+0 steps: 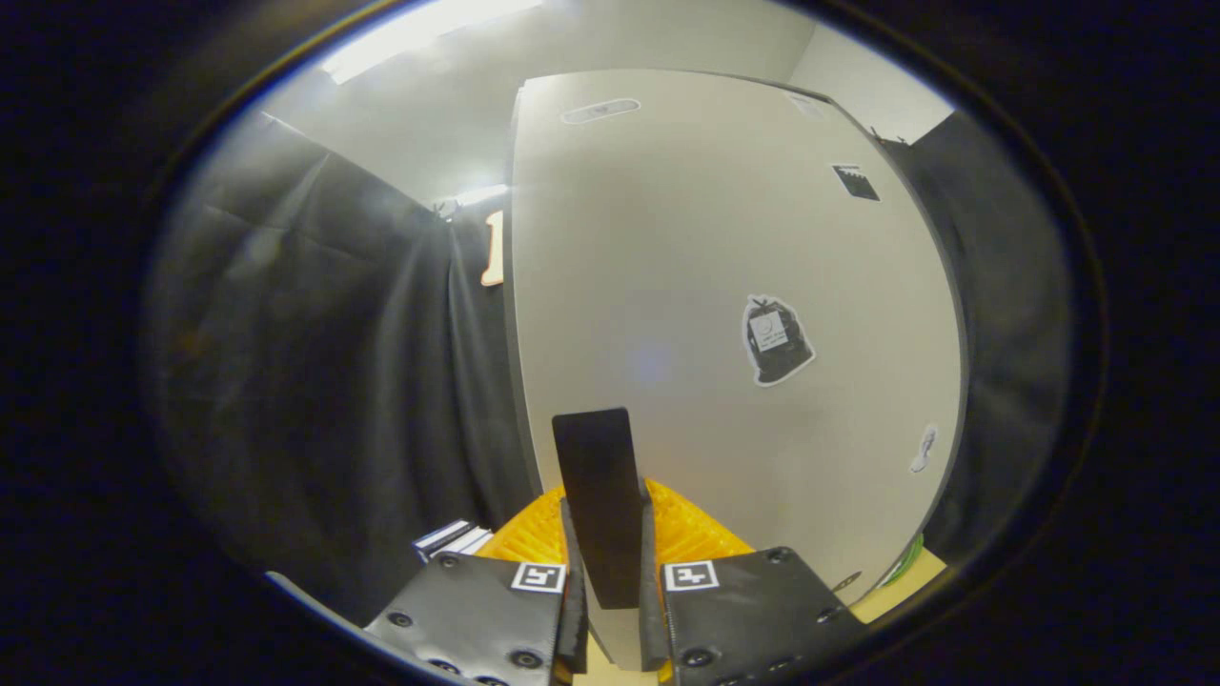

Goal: Open the shoe cabinet door, grab the shoes and put them into the shoe cabinet, then close the shoe cabinet door.

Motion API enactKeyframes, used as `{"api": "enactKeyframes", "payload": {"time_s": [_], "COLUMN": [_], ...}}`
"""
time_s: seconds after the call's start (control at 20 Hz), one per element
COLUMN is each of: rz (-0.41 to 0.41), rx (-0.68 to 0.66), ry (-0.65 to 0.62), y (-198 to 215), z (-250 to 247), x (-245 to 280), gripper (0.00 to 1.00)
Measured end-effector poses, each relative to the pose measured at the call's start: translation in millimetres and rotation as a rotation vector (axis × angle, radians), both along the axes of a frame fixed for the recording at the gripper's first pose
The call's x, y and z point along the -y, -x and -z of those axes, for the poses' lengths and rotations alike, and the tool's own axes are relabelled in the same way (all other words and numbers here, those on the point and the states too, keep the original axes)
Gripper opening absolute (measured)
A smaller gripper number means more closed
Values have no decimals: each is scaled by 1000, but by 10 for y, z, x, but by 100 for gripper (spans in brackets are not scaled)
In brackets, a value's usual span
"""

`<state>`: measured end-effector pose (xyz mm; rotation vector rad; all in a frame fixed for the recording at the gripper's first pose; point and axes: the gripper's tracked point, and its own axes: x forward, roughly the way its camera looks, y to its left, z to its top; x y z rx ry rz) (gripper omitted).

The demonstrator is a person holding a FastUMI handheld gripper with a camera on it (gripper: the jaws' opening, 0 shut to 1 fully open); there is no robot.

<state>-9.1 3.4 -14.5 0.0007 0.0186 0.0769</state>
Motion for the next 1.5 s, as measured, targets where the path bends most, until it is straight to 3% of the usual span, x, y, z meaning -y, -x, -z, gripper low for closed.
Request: {"api": "enactKeyframes", "payload": {"time_s": [0.5, 0.75, 1.15, 1.5], "rz": [-136, -174, -121, 4], "rx": [-26, -29, -8, 19], "ry": [7, 14, 13, -9], "y": [574, 1055, 1799, 2165], "z": [-57, -118, -301, -445], "x": [148, 405, 1102, 1855], "gripper": [23, 23, 23, 21]}}
